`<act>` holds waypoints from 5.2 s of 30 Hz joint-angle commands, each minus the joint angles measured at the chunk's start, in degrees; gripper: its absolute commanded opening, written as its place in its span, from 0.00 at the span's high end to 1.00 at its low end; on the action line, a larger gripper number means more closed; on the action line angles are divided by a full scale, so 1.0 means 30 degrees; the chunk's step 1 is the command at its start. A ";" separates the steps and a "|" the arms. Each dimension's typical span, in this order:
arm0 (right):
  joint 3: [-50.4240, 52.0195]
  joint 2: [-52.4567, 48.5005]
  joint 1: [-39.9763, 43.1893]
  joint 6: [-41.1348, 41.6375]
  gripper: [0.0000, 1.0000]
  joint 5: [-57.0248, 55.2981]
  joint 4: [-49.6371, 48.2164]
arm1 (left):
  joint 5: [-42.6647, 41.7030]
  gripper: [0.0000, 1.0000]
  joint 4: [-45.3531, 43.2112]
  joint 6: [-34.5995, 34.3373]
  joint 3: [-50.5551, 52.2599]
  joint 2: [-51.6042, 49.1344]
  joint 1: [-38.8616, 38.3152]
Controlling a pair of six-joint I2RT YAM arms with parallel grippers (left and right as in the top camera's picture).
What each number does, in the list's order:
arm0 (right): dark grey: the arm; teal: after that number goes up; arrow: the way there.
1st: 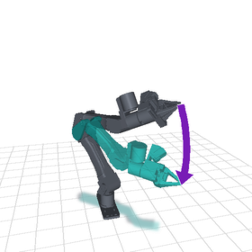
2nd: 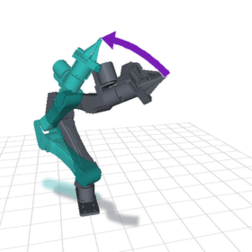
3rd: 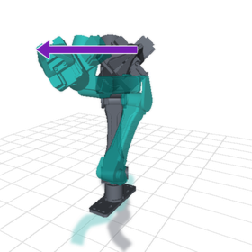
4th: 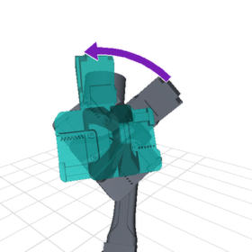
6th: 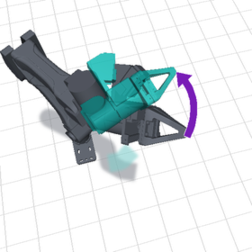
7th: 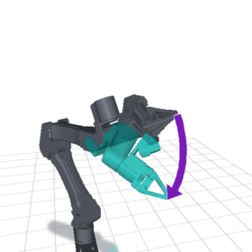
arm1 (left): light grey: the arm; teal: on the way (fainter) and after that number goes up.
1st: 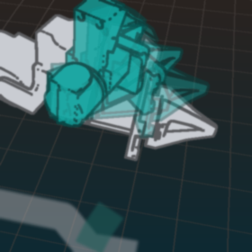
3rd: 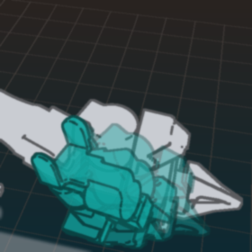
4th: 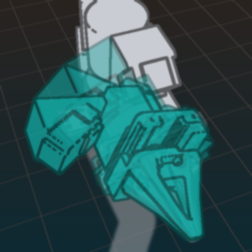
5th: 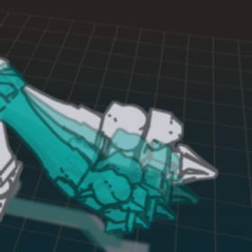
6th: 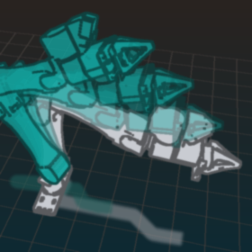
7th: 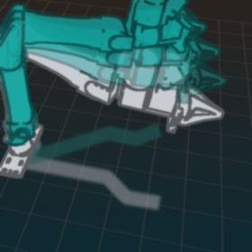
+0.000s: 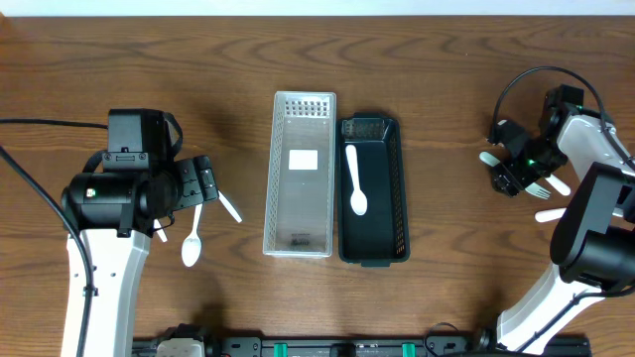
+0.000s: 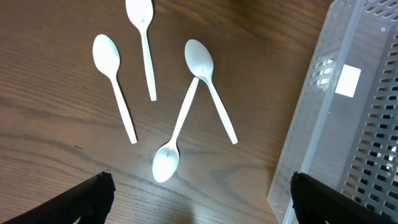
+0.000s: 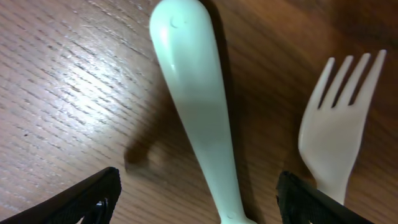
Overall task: Pack container
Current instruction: 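Move the right gripper back over the pale green spoon, then grasp the pale green spoon handle with the right gripper, then place the pale green spoon into the black basket and release, then move the right gripper to a white fork and grasp it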
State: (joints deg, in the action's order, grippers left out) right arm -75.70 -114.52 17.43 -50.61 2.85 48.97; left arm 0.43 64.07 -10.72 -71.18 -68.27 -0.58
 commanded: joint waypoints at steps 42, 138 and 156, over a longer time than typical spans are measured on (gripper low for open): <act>0.1727 -0.0335 0.0109 0.0357 0.80 0.0226 -0.1902 | 0.0240 0.07 -0.0022 -0.0182 -0.0313 -0.0109 0.0087; -0.5625 -0.0998 0.2470 0.2535 0.13 0.0860 0.1610 | 0.0685 0.07 -0.0095 0.0044 -0.0313 -0.0109 0.0087; -0.5603 -0.3876 0.1851 0.2266 0.14 0.0903 0.1836 | 0.0685 0.07 -0.0102 0.0036 -0.0313 -0.0109 0.0087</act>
State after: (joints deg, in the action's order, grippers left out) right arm -92.82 -125.29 23.22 -42.96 4.73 54.39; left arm 1.76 63.83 -10.68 -71.18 -68.27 -0.58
